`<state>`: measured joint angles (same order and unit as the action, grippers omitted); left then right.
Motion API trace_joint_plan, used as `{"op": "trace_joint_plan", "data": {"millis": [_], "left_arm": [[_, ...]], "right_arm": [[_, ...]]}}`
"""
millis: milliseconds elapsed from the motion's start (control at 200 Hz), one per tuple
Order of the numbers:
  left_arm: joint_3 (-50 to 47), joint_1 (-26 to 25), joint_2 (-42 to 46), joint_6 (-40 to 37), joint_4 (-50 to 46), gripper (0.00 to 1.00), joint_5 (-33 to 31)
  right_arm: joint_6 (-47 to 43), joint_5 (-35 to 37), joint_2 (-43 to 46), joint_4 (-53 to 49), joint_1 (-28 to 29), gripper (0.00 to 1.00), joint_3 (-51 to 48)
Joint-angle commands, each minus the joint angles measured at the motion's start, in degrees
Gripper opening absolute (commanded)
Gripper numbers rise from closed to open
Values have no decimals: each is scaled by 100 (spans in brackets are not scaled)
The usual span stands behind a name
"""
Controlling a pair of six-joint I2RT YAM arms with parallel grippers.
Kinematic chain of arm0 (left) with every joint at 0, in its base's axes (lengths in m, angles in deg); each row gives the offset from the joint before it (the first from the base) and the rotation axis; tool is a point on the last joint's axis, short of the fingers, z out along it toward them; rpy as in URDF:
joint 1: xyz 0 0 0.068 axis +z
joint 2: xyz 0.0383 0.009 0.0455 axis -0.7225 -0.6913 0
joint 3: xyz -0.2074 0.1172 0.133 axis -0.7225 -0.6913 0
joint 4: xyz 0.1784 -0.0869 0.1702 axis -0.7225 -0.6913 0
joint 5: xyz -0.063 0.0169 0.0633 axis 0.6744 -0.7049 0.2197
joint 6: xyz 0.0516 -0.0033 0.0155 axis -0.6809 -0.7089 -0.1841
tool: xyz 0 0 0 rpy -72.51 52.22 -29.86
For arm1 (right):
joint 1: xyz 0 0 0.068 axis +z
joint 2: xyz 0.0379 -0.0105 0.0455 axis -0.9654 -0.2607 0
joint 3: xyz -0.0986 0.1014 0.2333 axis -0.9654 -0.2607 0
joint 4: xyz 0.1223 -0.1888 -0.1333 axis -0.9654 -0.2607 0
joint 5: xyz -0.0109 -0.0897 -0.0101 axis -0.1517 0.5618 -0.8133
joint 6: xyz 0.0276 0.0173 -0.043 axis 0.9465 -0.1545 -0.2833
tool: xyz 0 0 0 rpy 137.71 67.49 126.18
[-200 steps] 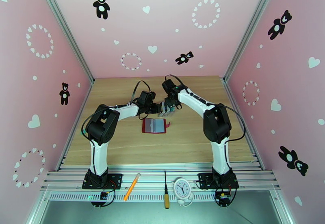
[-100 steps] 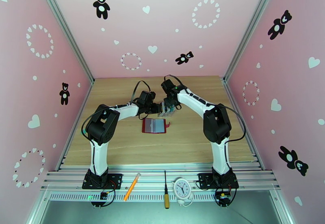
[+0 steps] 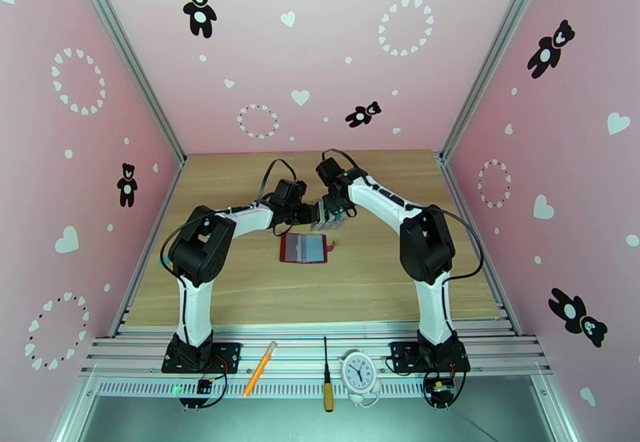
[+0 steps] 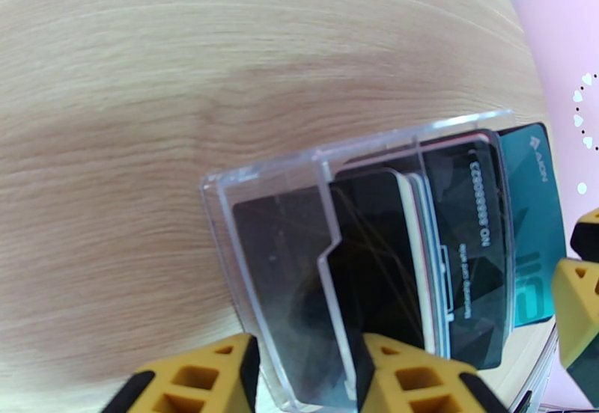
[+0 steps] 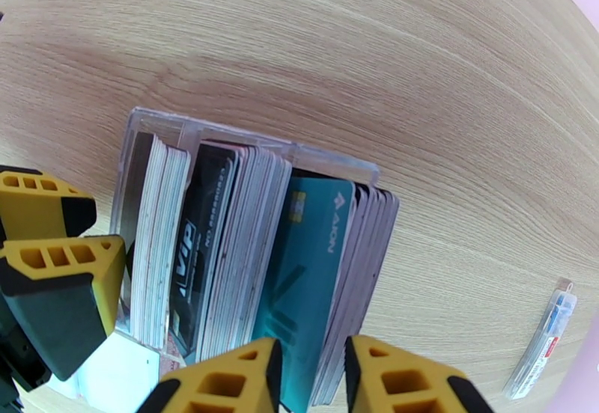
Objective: Put the credit cards into the card holder
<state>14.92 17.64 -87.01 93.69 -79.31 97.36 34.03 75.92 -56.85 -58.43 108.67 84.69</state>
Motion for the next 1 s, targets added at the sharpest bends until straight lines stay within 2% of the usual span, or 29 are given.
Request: {"op": "trace_joint_plan", "data": {"millis": [0, 300, 696, 821, 996], "left_arm": [[51, 35, -196, 0, -257, 41, 28], [49, 36, -190, 0, -270, 42, 16], [59, 33, -208, 0, -275, 42, 8], [58, 40, -213, -8, -279, 42, 8], [73, 39, -221, 0, -285, 42, 13]], "right_arm": [[-29, 87, -143, -204, 33, 28, 116], [-69, 183, -207, -310, 23, 27, 194], [-73, 249, -33, -338, 24, 19, 205], [-73, 225, -42, -336, 23, 12, 206], [-77, 207, 8, -345, 32, 11, 206]]}}
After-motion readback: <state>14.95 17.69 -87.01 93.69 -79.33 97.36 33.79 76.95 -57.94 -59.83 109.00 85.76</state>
